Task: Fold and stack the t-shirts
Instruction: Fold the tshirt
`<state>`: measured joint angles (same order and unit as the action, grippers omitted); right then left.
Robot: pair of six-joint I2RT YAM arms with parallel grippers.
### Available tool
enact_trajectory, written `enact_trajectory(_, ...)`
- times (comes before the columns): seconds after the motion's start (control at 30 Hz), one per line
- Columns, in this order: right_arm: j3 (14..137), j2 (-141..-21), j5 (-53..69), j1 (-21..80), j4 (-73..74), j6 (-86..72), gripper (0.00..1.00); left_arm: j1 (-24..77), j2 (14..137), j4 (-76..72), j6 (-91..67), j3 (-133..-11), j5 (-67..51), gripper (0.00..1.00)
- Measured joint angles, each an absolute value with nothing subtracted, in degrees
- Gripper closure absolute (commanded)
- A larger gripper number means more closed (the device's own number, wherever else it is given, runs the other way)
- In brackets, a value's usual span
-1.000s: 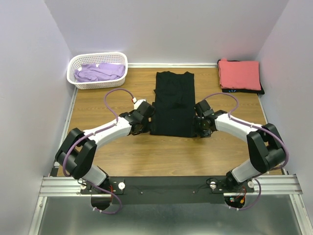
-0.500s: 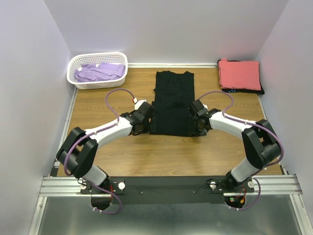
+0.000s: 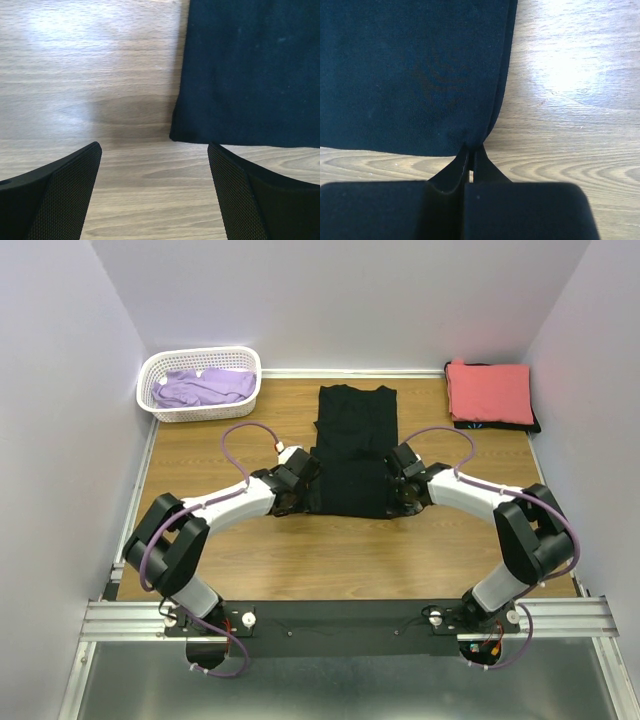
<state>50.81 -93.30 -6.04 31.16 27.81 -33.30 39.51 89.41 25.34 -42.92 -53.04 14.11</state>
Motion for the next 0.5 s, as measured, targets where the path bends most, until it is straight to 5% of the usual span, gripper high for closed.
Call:
enact_trajectory(0.17,50.3,-92.8,-5.8,31.1,27.1,-32.6,0.99,39.5,91.9,24.1,-43.2,-53.3,12.6,0.20)
enact_trajectory(0.5,49.3,-91.7,-5.6,31.1,25.4,-31.9,0.99,39.5,96.5,23.4,-43.1,-56.4,10.2,0.31)
